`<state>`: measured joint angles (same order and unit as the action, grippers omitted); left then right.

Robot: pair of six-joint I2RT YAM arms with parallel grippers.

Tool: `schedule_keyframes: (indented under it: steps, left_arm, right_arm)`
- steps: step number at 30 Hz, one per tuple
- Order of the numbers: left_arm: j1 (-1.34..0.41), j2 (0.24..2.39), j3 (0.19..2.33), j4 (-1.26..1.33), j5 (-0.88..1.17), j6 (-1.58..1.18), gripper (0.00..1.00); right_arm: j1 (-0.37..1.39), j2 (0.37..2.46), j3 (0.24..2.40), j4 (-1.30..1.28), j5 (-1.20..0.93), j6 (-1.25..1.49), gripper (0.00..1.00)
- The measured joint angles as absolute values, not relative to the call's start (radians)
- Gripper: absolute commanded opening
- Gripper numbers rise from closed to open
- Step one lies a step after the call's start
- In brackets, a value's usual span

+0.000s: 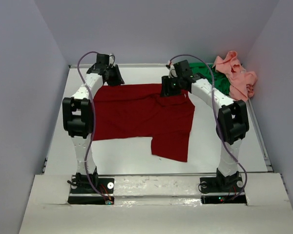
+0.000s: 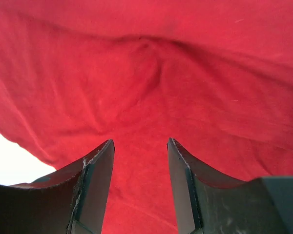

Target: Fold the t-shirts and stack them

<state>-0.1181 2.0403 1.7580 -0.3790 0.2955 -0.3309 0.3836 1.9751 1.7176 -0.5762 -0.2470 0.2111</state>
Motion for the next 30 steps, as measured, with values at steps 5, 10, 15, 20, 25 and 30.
schedule_keyframes:
  steps: [5,10,15,20,25,30]
  left_arm:
    - [-0.151,2.165,1.833,-0.395,0.302,-0.33,0.37]
    - [-0.176,2.271,1.917,-0.424,0.321,-0.324,0.37]
    - [-0.204,2.344,1.988,-0.428,0.342,-0.322,0.37]
    - [-0.23,2.376,2.027,-0.44,0.361,-0.323,0.37]
    - [-0.25,2.405,2.07,-0.455,0.364,-0.321,0.37]
    - [-0.256,2.407,2.082,-0.479,0.363,-0.315,0.37]
  right_arm:
    - [0.407,2.017,1.718,-0.577,-0.237,0.19,0.53]
    - [0.388,2.043,1.722,-0.576,-0.218,0.17,0.53]
    - [0.401,2.096,1.729,-0.577,-0.202,0.154,0.52]
    - [0.437,2.161,1.738,-0.577,-0.194,0.149,0.52]
    - [0.451,2.21,1.759,-0.578,-0.194,0.149,0.51]
    - [0.451,2.23,1.789,-0.579,-0.194,0.149,0.51]
